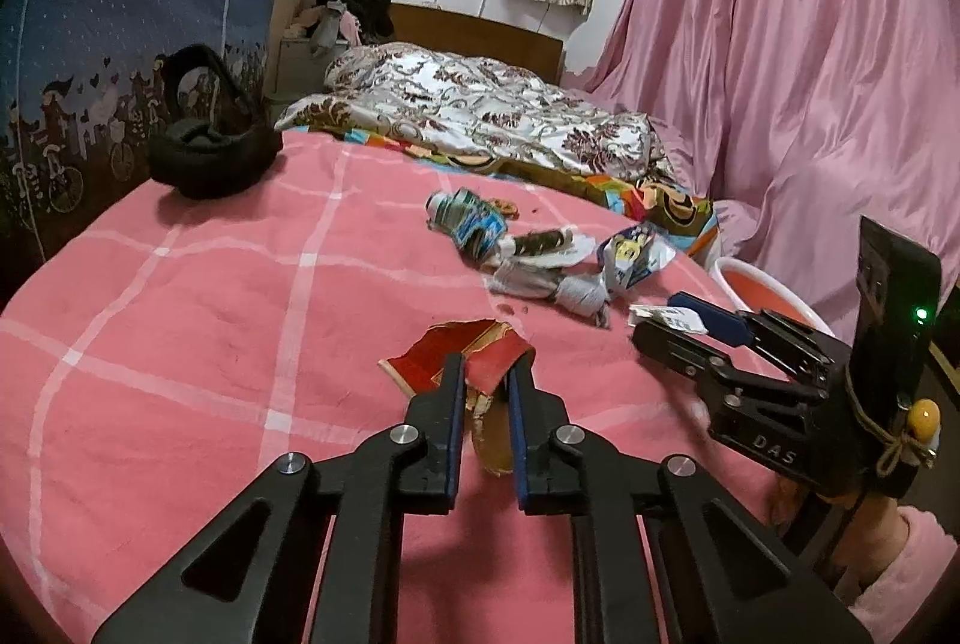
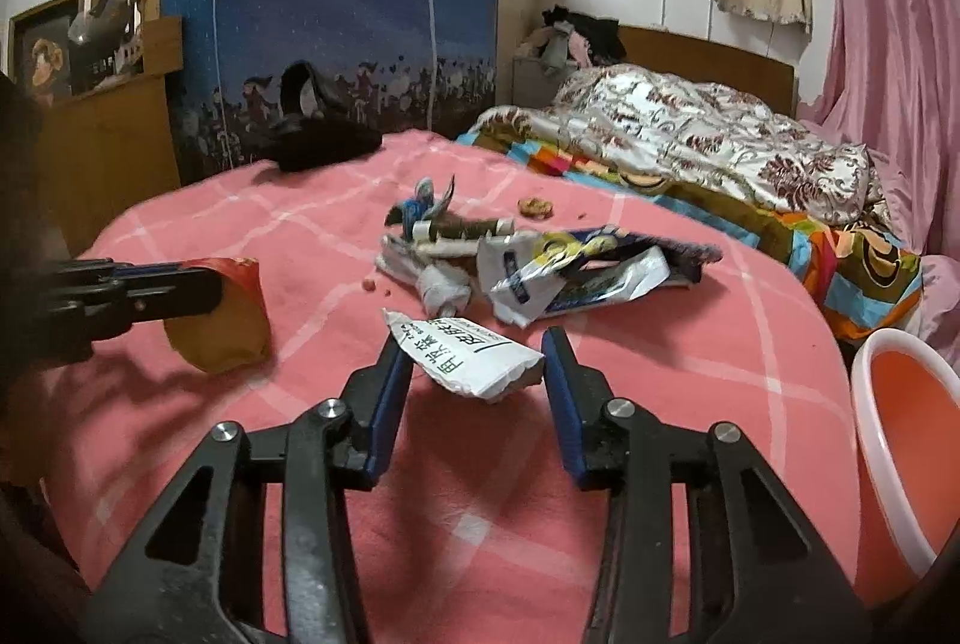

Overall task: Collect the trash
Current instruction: 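Grasp the torn paper cup with the left tool while the right tool grasps the white wrapper, then carry both items to the orange bucket and open both tools to drop them, then move both tools back over the trash on the bed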

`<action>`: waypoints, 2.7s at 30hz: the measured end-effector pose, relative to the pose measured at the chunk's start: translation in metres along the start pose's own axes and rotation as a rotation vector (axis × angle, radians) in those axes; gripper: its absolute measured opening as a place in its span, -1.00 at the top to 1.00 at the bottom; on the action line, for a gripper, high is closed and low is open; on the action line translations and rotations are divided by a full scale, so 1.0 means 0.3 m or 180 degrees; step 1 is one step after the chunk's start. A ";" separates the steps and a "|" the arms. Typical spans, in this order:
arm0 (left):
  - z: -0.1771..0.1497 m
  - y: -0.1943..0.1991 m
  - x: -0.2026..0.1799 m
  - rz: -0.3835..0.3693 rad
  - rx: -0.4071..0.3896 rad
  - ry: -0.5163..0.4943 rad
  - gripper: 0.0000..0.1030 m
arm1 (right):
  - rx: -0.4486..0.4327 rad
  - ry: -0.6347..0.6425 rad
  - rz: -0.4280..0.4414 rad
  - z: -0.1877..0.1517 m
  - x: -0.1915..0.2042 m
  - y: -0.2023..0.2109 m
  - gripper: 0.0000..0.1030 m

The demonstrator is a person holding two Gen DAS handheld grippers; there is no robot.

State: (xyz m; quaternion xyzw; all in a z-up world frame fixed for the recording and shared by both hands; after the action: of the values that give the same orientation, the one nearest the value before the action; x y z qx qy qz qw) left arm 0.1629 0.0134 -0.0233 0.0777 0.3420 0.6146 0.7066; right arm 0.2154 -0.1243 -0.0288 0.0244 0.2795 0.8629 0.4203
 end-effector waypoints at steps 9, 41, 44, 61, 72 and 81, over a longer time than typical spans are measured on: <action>0.079 0.013 -0.143 -0.0223 -0.0273 -0.0165 0.83 | -0.0494 -0.0195 -0.0335 0.055 -0.131 0.165 0.00; 0.061 -0.545 -1.152 -0.1561 0.0572 -0.0898 0.83 | -0.0304 -0.1803 -0.1953 -0.331 -0.905 0.548 -0.06; 0.050 -0.603 -1.164 -0.1507 0.0719 -0.0815 0.82 | -0.0216 -0.1906 -0.1940 -0.362 -0.928 0.531 -0.14; 0.082 -0.597 -1.136 -0.1465 0.0659 -0.0645 0.24 | -0.0316 -0.2055 -0.2126 -0.394 -0.949 0.586 -0.62; 0.191 -0.379 -0.966 -0.1337 -0.0154 -0.0459 -0.23 | -0.0903 -0.1499 -0.2337 -0.217 -0.832 0.670 -1.00; 0.247 -0.198 -0.733 -0.0941 -0.0699 -0.0386 -0.82 | -0.1359 -0.1063 -0.2174 -0.055 -0.667 0.671 -1.00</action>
State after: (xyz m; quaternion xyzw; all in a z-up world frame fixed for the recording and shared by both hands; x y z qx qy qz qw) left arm 0.2516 -0.1802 0.0864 -0.0141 0.2374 0.5320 0.8127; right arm 0.1966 -0.3786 0.0972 -0.0177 0.0150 0.6970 0.7167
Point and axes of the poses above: each gripper's, at about its wrist camera, not at the fingertips, and y roughly against the way its jaws point, x to its left, z to its top, the point moved 7 cm from there along -y, roughly the way its jaws point, and after that the axes turned 12 degrees about y, right-handed, at the moved point
